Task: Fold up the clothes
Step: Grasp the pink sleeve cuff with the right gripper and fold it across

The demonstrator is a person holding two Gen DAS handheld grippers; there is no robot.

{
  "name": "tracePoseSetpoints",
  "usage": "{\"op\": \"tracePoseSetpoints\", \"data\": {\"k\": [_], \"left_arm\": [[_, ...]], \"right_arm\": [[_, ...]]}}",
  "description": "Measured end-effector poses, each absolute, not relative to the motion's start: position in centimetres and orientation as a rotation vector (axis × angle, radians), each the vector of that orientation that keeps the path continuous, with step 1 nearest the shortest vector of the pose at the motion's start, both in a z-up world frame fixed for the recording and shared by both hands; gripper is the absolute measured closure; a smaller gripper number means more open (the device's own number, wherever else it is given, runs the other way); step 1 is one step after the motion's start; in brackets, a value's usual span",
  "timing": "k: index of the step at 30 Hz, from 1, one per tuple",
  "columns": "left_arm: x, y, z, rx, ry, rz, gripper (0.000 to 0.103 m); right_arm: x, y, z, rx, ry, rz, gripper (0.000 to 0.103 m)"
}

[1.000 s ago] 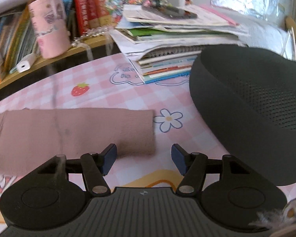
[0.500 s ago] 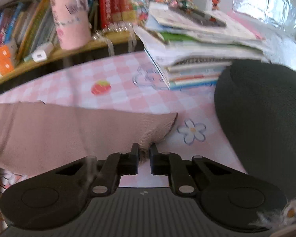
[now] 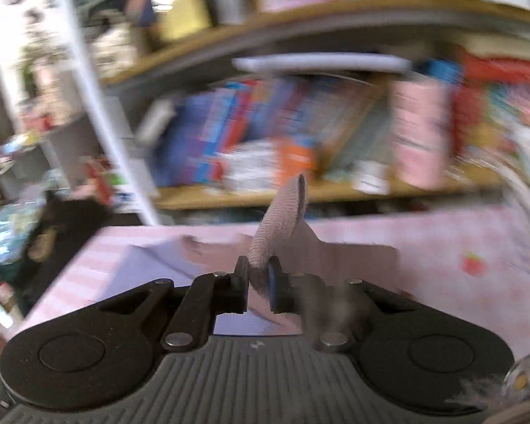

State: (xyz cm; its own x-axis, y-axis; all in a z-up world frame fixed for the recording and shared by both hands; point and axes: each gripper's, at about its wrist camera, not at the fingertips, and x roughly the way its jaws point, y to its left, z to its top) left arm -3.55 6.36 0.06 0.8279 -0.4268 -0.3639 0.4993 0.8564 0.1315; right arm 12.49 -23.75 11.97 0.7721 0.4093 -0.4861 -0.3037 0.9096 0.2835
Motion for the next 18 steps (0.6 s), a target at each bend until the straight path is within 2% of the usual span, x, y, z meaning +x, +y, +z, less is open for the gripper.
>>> {"op": "tracePoseSetpoints", "data": {"k": [7, 18], "left_arm": [[-3.7, 6.2, 0.1, 0.233, 0.322, -0.497, 0.004], [-3.5, 6.2, 0.1, 0.223, 0.333, -0.493, 0.004]], "right_arm": [[14.6, -14.0, 13.4, 0.074, 0.537, 0.558, 0.093], [17.6, -8.5, 9.0, 0.155, 0.649, 0.614, 0.093]]}}
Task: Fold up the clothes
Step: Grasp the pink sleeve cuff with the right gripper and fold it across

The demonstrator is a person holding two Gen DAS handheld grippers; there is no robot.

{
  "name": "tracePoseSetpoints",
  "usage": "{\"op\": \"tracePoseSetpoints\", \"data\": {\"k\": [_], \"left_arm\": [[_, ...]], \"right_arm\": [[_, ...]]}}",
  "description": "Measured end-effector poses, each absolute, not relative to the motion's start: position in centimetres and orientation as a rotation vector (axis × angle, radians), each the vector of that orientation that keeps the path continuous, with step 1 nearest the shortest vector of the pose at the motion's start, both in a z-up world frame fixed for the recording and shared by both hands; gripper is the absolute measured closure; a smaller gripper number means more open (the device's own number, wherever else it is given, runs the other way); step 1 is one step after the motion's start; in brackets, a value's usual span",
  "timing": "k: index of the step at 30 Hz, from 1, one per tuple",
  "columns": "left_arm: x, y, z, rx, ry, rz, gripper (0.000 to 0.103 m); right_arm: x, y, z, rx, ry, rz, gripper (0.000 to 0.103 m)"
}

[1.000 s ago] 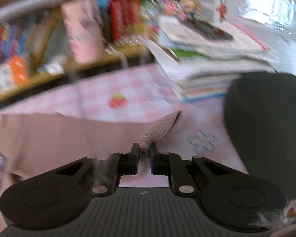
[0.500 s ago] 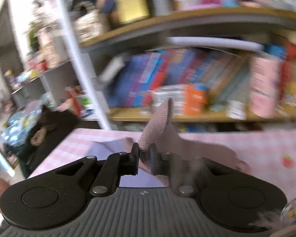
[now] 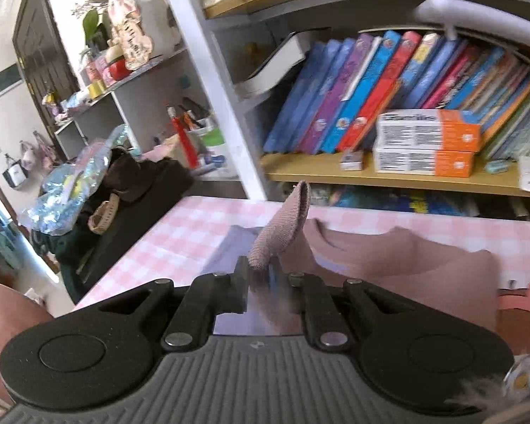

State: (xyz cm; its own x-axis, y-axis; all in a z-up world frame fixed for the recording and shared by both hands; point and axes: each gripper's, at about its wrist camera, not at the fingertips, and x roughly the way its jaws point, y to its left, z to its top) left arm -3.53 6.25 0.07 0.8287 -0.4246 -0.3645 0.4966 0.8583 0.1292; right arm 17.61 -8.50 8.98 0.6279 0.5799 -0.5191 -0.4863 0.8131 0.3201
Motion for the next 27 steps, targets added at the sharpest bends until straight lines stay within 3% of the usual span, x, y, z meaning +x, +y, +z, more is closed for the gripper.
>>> {"op": "tracePoseSetpoints", "data": {"k": [10, 11, 13, 15, 27], "left_arm": [[-3.3, 6.2, 0.1, 0.216, 0.343, -0.475, 0.004], [-3.2, 6.2, 0.0, 0.214, 0.348, -0.471, 0.004], [-3.1, 6.3, 0.0, 0.209, 0.356, -0.46, 0.004], [-2.9, 6.4, 0.0, 0.199, 0.363, -0.449, 0.004], [-1.9, 6.7, -0.2, 0.181, 0.425, -0.38, 0.004]], "right_arm": [[18.8, -3.8, 6.7, 0.135, 0.677, 0.619, 0.091], [18.9, -3.4, 6.4, 0.115, 0.688, 0.614, 0.087], [18.9, -3.0, 5.9, 0.099, 0.709, 0.617, 0.068], [18.3, -3.4, 5.8, 0.108, 0.709, 0.636, 0.058], [10.0, -12.8, 5.0, 0.075, 0.694, 0.576, 0.05]]}}
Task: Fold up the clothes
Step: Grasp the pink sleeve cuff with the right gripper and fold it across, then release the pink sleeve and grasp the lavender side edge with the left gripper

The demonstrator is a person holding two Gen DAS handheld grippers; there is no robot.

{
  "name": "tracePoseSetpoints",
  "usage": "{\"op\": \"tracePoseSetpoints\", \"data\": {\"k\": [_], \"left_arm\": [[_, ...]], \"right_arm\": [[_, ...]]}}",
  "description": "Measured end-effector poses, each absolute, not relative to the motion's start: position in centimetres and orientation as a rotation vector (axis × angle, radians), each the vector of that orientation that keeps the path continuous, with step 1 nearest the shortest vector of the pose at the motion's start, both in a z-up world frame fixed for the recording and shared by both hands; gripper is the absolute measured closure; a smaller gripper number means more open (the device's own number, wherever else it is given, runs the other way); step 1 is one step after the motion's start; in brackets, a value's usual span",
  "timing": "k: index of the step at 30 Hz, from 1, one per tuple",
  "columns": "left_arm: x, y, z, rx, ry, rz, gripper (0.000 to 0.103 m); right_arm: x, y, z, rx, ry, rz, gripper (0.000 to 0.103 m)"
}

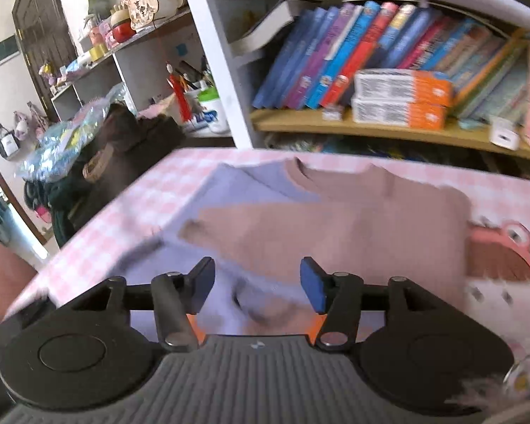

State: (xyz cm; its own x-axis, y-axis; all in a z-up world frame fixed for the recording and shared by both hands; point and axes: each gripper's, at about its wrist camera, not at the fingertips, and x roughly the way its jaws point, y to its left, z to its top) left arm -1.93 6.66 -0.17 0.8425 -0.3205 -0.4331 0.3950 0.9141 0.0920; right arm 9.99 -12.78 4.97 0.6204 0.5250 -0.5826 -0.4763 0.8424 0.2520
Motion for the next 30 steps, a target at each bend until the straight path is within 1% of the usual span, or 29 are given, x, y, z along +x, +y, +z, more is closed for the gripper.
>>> {"op": "tracePoseSetpoints", "data": {"k": [8, 11, 14, 17, 18, 19, 21, 22, 24, 26, 28, 30], "left_arm": [[-2.6, 7.7, 0.1, 0.178, 0.41, -0.265, 0.004], [-4.0, 8.6, 0.4, 0.214, 0.444, -0.18, 0.004], [-6.2, 11.0, 1.4, 0.191, 0.468, -0.119, 0.004], [-7.9, 13.7, 2.0, 0.149, 0.508, -0.061, 0.005], [-8.4, 14.5, 2.0, 0.143, 0.519, -0.029, 0.007], [-8.8, 15.1, 2.0, 0.133, 0.528, -0.002, 0.01], [-9.3, 16.1, 1.9, 0.088, 0.548, 0.017, 0.027], [-9.4, 16.3, 1.8, 0.065, 0.56, 0.011, 0.031], [-9.4, 16.4, 1.5, 0.035, 0.59, -0.007, 0.046], [-9.2, 16.4, 1.0, 0.028, 0.619, -0.018, 0.055], [-9.1, 16.7, 0.5, 0.008, 0.643, -0.021, 0.057], [-8.8, 16.9, 0.0, -0.019, 0.662, -0.027, 0.062]], "right_arm": [[1.7, -18.8, 2.5, 0.021, 0.711, 0.508, 0.043], [-1.4, -20.9, 1.6, 0.036, 0.723, 0.507, 0.038], [-3.6, -22.7, 1.0, 0.057, 0.73, 0.474, 0.038], [-5.6, -24.5, 0.3, 0.086, 0.732, 0.432, 0.041], [-6.1, -25.0, 0.2, 0.107, 0.727, 0.403, 0.046], [-6.6, -25.5, 0.1, 0.128, 0.722, 0.377, 0.054], [-7.5, -26.4, -0.3, 0.181, 0.717, 0.356, 0.06], [-7.9, -26.6, -0.4, 0.2, 0.716, 0.354, 0.062], [-8.6, -26.8, -0.7, 0.224, 0.715, 0.357, 0.064], [-9.2, -26.8, -0.9, 0.235, 0.717, 0.362, 0.066], [-9.4, -26.7, -1.2, 0.247, 0.725, 0.367, 0.069], [-9.3, -26.5, -1.5, 0.26, 0.737, 0.376, 0.071]]}}
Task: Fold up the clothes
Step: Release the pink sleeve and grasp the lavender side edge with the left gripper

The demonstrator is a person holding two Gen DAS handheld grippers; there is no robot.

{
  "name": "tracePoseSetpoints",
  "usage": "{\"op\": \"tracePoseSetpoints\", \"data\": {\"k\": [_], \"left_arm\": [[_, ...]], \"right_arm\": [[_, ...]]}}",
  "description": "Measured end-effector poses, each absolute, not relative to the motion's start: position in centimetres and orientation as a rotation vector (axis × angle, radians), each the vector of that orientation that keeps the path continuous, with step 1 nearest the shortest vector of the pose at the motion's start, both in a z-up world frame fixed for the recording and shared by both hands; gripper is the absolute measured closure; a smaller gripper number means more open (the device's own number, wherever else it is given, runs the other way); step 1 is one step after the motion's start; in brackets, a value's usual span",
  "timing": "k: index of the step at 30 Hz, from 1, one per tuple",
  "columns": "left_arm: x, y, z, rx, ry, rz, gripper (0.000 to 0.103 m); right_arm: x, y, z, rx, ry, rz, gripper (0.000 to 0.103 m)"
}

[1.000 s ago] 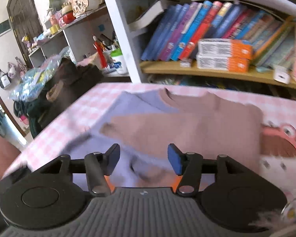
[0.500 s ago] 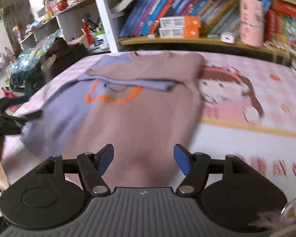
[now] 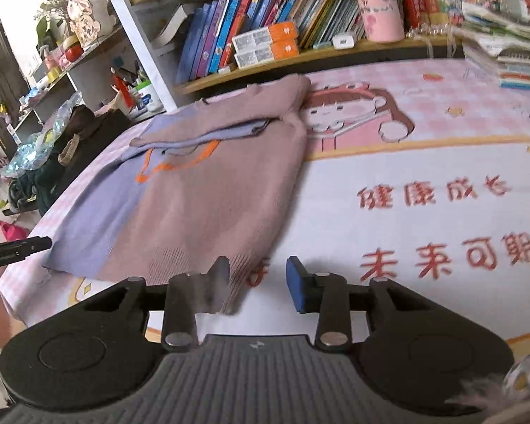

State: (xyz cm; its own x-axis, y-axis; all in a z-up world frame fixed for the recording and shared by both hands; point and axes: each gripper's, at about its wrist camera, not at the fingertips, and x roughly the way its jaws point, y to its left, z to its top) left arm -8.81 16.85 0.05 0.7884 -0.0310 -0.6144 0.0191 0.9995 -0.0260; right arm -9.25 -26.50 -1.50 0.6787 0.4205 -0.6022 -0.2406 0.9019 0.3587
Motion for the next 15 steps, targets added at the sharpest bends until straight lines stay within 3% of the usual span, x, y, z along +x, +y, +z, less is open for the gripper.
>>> {"op": "tracePoseSetpoints", "data": {"k": [4, 6, 9, 15], "left_arm": [[-8.3, 16.8, -0.6, -0.057, 0.685, -0.045, 0.069], [-8.0, 16.6, -0.7, -0.069, 0.683, -0.058, 0.084], [-7.8, 15.4, -0.3, -0.024, 0.649, -0.06, 0.096], [-8.0, 14.4, 0.9, -0.021, 0.599, -0.111, 0.096]], "right_arm": [[-8.2, -25.7, -1.6, 0.274, 0.739, 0.401, 0.075], [-7.6, -25.1, -1.8, 0.279, 0.737, 0.415, 0.079], [-6.7, -24.6, -1.9, 0.299, 0.741, 0.442, 0.089], [-6.9, -24.9, -0.5, 0.381, 0.669, 0.497, 0.091]]}}
